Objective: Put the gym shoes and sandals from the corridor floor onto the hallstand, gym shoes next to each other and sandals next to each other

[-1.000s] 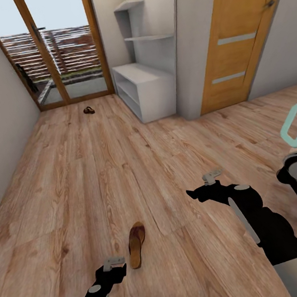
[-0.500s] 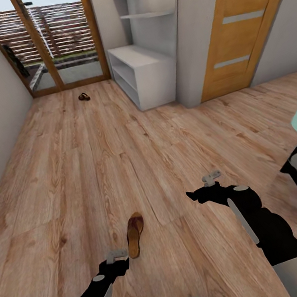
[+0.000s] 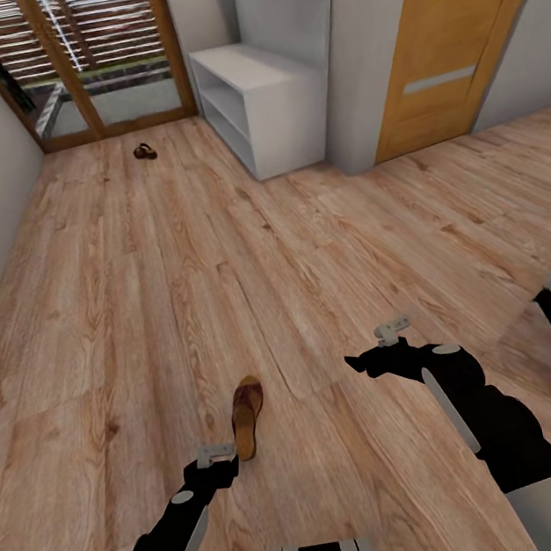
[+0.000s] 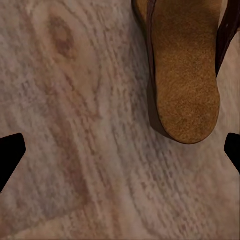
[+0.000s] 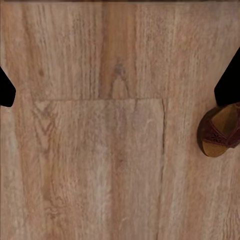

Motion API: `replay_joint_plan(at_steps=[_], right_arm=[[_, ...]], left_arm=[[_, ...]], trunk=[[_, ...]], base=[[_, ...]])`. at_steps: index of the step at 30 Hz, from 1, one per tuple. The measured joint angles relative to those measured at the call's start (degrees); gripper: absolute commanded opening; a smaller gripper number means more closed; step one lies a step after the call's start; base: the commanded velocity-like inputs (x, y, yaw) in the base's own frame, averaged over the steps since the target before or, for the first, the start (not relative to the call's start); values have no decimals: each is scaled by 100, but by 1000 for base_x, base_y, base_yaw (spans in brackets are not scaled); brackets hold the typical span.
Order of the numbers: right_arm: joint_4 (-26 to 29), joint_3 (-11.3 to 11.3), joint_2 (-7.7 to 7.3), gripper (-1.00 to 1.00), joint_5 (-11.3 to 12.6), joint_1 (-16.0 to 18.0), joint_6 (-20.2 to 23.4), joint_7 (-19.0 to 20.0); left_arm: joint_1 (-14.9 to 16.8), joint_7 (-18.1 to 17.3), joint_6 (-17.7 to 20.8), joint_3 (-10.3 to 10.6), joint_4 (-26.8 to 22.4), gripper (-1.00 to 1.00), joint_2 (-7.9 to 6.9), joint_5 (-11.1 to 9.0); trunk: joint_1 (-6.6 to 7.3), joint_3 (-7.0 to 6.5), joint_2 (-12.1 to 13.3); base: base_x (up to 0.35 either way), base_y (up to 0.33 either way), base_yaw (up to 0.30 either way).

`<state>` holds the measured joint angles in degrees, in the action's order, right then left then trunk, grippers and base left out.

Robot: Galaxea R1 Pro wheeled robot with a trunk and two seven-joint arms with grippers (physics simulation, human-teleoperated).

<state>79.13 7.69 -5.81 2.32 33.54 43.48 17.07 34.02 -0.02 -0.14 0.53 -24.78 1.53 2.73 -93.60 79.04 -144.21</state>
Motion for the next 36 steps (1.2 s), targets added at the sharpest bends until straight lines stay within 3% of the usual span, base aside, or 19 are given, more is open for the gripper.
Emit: replay_joint_plan(at_steps=[4, 19, 29, 36], right_arm=[[1, 0, 2, 100, 1, 0, 0, -4], [-8, -3, 4, 100, 39, 0, -5, 0], [-46, 6, 228, 100, 42, 0, -8, -4], [-51, 11, 306, 100, 36, -6, -8, -3]], left_arm=[[11, -3, 3, -2, -22, 100, 1, 2], [-14, 6, -10, 4, -42, 100, -3, 5], [-25, 10, -13, 4, -41, 100, -4, 6], [-28, 15, -17, 4, -42, 100, -4, 6]], trunk=[[-5, 76, -3], [-5, 91, -3], [-4, 92, -3], [-3, 92, -3]], base=[[0, 0, 0], [0, 0, 0], [12, 0, 0], [122, -52, 0]])
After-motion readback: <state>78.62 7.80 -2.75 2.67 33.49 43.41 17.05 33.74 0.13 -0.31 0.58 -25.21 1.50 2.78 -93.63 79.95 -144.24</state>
